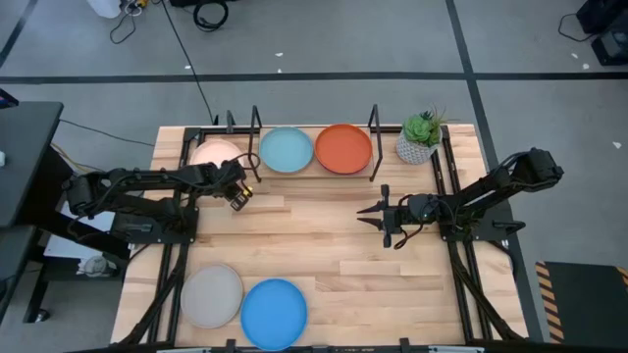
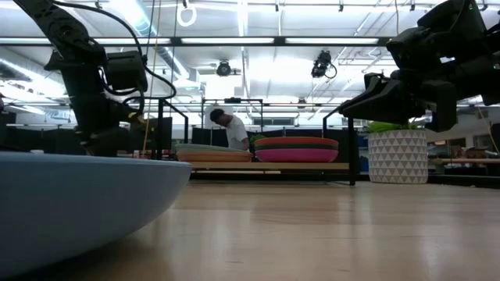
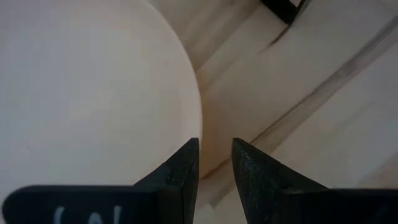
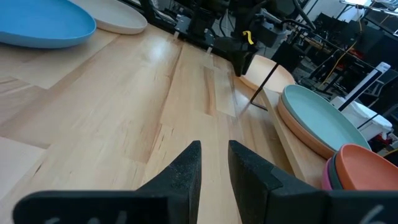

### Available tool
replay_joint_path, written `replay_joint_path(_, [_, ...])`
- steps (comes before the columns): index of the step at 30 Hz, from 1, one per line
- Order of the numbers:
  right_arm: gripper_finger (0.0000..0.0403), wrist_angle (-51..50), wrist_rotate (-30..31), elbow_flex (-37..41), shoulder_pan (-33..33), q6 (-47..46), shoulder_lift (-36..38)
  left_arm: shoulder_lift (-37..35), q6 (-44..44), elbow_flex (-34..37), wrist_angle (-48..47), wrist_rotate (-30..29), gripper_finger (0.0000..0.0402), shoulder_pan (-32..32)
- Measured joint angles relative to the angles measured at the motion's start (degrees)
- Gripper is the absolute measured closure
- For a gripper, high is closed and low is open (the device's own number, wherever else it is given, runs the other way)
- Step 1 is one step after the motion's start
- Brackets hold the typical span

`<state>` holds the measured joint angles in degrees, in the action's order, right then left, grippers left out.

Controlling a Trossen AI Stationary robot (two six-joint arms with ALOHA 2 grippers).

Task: Place and stack plates onto a shelf
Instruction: Stack the light orange plate on top of the light blue plate on the shelf

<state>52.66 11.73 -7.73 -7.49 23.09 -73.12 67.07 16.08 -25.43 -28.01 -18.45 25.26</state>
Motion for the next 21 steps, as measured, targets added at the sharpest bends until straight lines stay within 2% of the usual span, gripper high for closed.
replay_joint_path(7, [0.0317, -0.02, 0.00, 0.00, 0.00, 0.00, 0.00, 0.02, -1.42, 0.00, -0.15, -0.95, 0.0300, 0.00])
replay_joint_path(16, [0.0317, -0.02, -2.01, 0.00, 0.00, -0.02, 0.00, 0.02, -4.59, 0.00, -0.39, -1.41, 0.0333, -0.46])
replay_joint_path(21, [0.0317, -0.02, -1.99, 0.00, 0.01, 0.00, 0.00, 0.04, -4.28, -1.29, -1.22, -1.47, 0.0331, -1.63])
